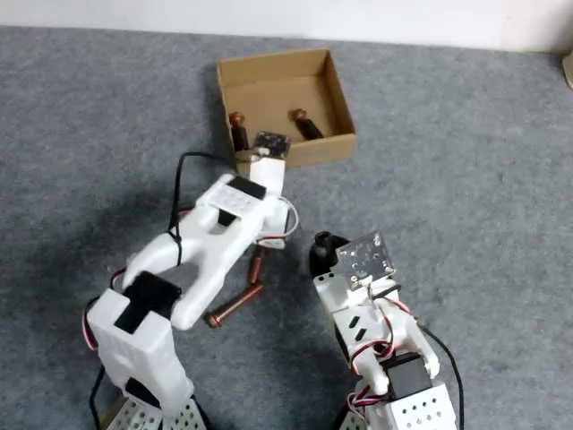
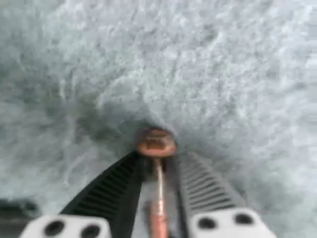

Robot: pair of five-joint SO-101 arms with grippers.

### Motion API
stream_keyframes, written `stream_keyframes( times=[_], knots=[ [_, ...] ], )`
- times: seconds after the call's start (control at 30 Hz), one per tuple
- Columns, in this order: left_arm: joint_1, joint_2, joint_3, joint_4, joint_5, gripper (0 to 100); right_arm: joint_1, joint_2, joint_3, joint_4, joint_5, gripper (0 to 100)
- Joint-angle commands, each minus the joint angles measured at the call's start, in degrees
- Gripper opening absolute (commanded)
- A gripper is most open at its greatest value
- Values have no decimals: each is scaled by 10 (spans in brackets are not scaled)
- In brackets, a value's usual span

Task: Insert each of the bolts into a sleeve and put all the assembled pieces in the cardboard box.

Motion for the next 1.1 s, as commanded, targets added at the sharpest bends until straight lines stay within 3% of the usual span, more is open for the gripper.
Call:
stream_keyframes(
  times=[0.0, 0.23, 0.37, 0.63, 0.77, 0.93, 1.07],
  knots=[
    [1, -2, 3, 16, -2, 7, 7, -7, 36, -32, 4, 4],
    [1, -65, 3, 36, -3, 4, 7, -7, 36, -32, 4, 4],
    [1, -214, 30, 74, 0, 4, 7, -7, 36, -32, 4, 4],
    [1, -584, 83, 70, -18, 4, 41, -8, 30, -34, 1, 4],
    [15, -704, 109, 9, -57, 4, 13, -8, 35, -96, 0, 4],
    [25, -806, 183, -77, -55, 4, -55, -7, 33, -145, 1, 4],
    [66, -886, 281, -138, 21, 4, -81, -7, 31, -170, 1, 4]
  ],
)
